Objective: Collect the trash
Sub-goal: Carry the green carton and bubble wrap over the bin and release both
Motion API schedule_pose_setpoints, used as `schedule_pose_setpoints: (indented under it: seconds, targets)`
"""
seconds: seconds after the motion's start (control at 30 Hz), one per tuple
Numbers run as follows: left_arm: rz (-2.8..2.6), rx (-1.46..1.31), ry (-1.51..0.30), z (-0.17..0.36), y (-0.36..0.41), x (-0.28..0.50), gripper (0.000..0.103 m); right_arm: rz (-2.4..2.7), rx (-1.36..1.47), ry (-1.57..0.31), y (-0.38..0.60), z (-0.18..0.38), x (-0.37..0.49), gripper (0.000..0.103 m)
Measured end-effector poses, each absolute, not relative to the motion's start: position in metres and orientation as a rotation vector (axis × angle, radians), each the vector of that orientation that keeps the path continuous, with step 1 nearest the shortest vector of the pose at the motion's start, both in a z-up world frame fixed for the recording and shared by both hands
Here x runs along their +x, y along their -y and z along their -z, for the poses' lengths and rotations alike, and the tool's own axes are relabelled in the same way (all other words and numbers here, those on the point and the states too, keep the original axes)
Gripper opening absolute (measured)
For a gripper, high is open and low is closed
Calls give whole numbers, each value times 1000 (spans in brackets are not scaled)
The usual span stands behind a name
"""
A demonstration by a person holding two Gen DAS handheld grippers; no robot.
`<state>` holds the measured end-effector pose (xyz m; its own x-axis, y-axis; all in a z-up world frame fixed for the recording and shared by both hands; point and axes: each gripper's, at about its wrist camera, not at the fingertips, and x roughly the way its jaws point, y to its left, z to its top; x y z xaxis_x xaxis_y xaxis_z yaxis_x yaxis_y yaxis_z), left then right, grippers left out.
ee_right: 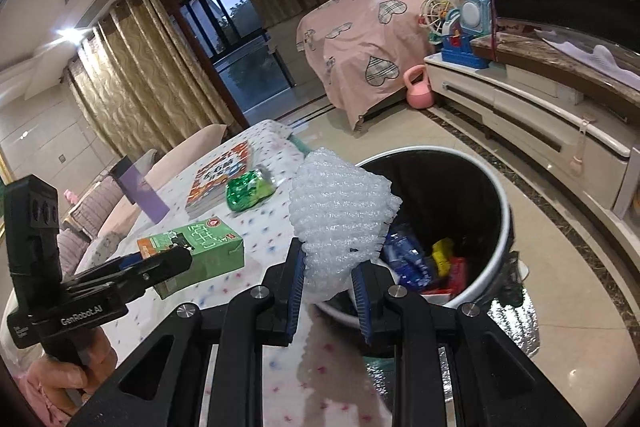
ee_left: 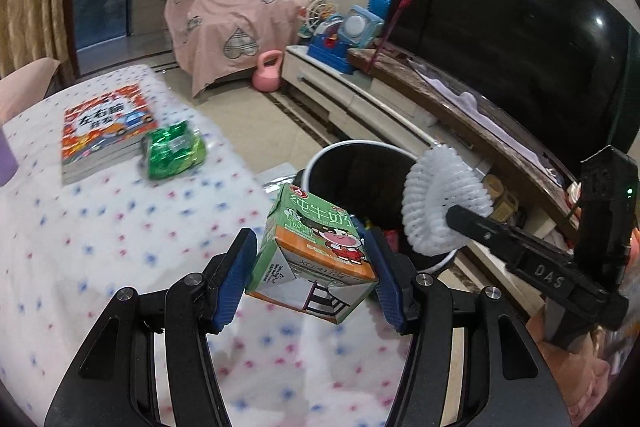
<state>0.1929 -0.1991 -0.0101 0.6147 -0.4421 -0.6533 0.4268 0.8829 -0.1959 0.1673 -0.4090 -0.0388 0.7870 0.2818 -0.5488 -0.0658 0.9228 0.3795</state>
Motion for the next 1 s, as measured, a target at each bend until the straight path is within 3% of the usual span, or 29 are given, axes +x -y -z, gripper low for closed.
schedule_pose_setpoints:
  seconds: [1.0]
  targets:
    - [564, 28, -782, 18, 269, 227, 56, -145, 270, -736, 440, 41, 201, 23]
